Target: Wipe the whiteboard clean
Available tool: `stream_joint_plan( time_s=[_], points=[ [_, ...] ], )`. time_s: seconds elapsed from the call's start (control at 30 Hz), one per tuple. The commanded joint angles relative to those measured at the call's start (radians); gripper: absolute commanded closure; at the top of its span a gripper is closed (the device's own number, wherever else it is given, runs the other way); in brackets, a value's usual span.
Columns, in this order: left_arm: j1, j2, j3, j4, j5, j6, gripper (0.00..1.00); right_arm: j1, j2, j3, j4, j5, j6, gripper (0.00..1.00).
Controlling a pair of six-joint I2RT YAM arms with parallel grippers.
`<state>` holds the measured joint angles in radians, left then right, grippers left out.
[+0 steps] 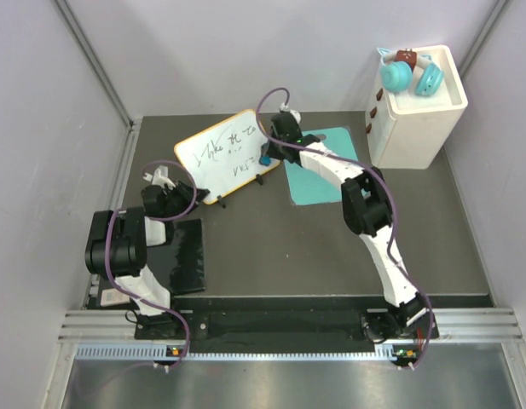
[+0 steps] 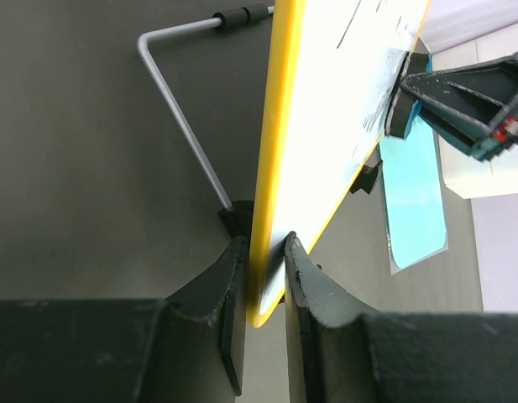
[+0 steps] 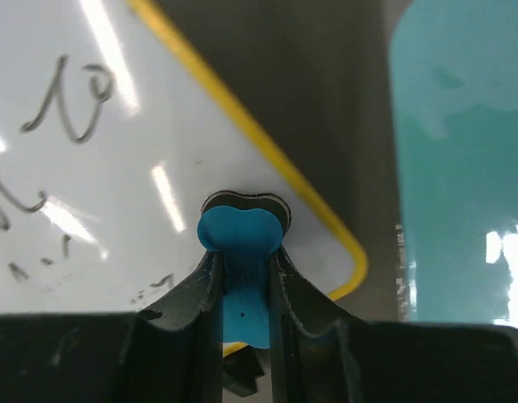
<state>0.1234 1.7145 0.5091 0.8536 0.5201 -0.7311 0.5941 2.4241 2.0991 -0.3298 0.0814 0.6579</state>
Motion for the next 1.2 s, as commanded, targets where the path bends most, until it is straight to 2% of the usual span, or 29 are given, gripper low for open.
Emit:
stream_joint_plan(
  time_s=[0.0,0.4,0.6,0.8,0.93,1.17],
  points=[
    [0.019,0.004,-0.012,-0.134,-0.104,0.022,1.0,-0.016,-0.007,-0.034,-0.02,0.026,0.005,1.0],
    [0.021,0.004,-0.012,-0.134,-0.097,0.025,1.0,0.153,0.029,-0.017,0.018,-0.163,-0.089,1.0],
    [0.019,0.004,-0.014,-0.131,-0.094,0.025,1.0,0.219,0.052,-0.014,-0.012,-0.17,-0.072,1.0],
    [0.018,0.002,-0.015,-0.126,-0.091,0.027,1.0,0.205,0.058,0.013,-0.058,-0.072,-0.032,1.0],
    [0.019,0.002,-0.015,-0.128,-0.089,0.027,1.0,0.139,0.032,0.007,-0.054,0.029,0.002,1.0],
    [0.019,-0.001,-0.02,-0.126,-0.089,0.027,1.0,0.064,0.027,0.039,-0.002,0.049,-0.041,1.0]
  ],
)
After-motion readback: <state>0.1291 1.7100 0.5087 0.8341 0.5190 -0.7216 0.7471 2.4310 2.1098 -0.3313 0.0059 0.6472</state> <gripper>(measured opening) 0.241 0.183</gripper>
